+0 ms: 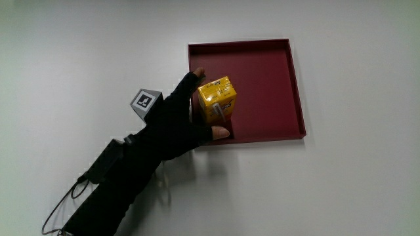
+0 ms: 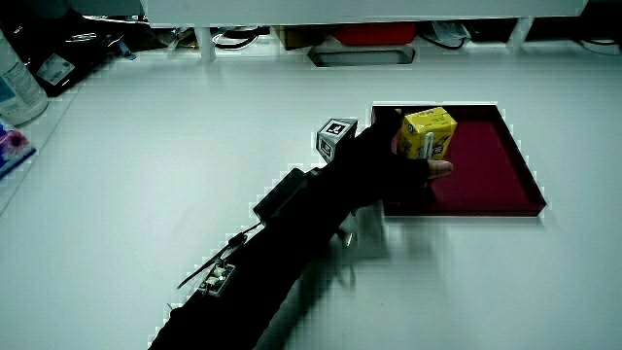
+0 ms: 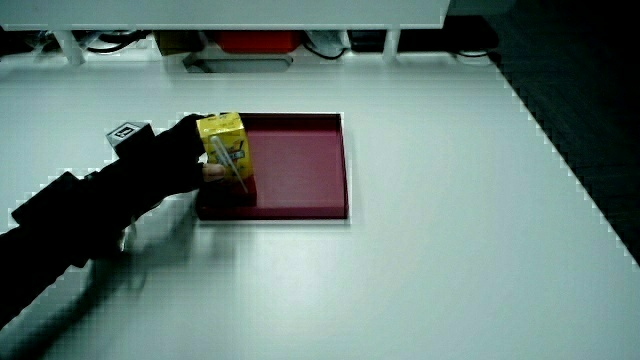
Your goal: Pick ice redtea
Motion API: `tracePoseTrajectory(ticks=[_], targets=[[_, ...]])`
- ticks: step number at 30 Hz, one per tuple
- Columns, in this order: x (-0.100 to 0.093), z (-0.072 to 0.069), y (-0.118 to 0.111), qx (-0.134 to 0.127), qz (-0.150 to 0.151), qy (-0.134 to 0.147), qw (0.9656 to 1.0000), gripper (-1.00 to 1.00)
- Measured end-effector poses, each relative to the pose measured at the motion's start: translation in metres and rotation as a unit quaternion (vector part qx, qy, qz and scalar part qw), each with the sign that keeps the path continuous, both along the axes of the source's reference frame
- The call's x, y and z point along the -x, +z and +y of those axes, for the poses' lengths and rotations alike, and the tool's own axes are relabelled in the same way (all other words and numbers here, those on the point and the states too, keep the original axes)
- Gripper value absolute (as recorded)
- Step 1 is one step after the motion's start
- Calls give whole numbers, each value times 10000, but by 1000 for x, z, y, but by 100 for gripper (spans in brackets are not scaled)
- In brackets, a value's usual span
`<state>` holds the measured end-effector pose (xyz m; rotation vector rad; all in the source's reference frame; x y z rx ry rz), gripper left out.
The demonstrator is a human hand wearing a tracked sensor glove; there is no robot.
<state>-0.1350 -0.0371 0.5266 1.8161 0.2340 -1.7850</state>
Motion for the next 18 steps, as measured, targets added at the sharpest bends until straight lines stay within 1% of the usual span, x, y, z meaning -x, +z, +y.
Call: tracePoseTrajectory(ticks=[3,4,5,8,9,10,12,13,14,15,16,17,18], targets=[[1,1,-1,39,-35,-76,10000,0],[2,0,0,2,-33,-116,9999,0],[3,1,0,-47,34,-208,9998,4],[7,2,1,-175,-39,-453,9988,15],[7,2,1,-162,-99,-534,9984,19],[8,2,0,-212,-132,-570,9981,22],[9,2,0,-213,-194,-693,9972,30],[9,3,-1,-197,-152,-754,9968,33],[10,3,-1,-217,-126,-786,9966,37],[11,3,1,-249,-201,-824,9961,41],[11,2,1,-286,-140,-852,9959,44],[12,3,2,-286,-239,-841,9958,48],[12,3,1,-273,-201,-887,9955,52]])
